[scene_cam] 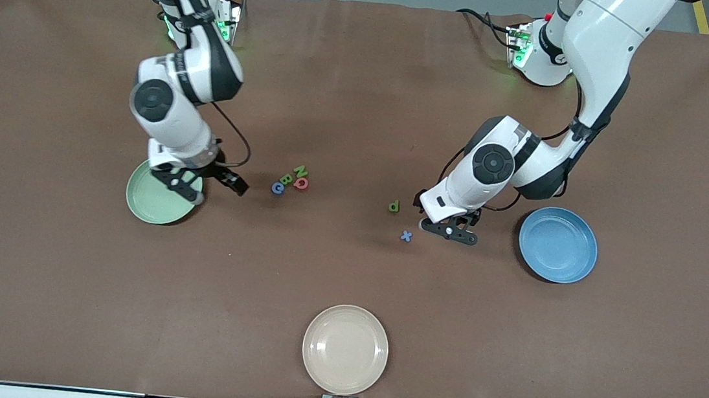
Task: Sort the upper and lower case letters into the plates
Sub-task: 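Grasp the blue G with the right gripper while the left gripper grasps green n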
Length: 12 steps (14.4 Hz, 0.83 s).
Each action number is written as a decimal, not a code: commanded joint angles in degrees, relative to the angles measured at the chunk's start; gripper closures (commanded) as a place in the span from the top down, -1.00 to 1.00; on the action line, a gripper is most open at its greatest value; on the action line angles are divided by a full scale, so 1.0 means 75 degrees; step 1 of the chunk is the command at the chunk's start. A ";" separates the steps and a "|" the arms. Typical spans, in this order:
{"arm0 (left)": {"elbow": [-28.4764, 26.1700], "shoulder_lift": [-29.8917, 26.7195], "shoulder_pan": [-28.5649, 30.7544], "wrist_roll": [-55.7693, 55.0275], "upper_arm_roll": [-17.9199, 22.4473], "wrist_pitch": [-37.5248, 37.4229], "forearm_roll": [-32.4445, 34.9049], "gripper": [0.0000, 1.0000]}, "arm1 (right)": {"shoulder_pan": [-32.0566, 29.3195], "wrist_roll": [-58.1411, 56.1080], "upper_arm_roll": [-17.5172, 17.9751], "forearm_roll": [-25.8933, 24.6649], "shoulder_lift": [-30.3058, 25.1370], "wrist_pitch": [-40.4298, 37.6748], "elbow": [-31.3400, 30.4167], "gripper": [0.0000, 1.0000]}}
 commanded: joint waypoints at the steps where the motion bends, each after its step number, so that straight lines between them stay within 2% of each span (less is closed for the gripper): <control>1: -0.0024 0.0123 -0.0089 -0.0470 -0.0014 0.0380 0.0290 1.00 | 0.0546 0.0712 -0.0074 0.0058 0.0623 0.0858 -0.0016 1.00; 5: -0.0024 0.0580 -0.0066 -0.0622 -0.0014 0.0968 0.1110 1.00 | 0.0816 0.0888 -0.0074 0.0047 0.1175 0.1294 0.0019 0.89; 8: -0.0024 0.0744 -0.0019 -0.0634 -0.0014 0.0992 0.1508 0.96 | 0.1016 0.1193 -0.0085 0.0047 0.1410 0.1318 0.0183 0.62; 10: -0.0013 0.0827 -0.0007 -0.0634 -0.0014 0.1038 0.1708 0.85 | 0.1028 0.1194 -0.0085 0.0047 0.1446 0.1306 0.0218 0.36; 12: -0.0013 0.0885 -0.0019 -0.0634 -0.0014 0.1074 0.1744 0.56 | 0.1016 0.1194 -0.0085 0.0047 0.1504 0.1295 0.0265 0.28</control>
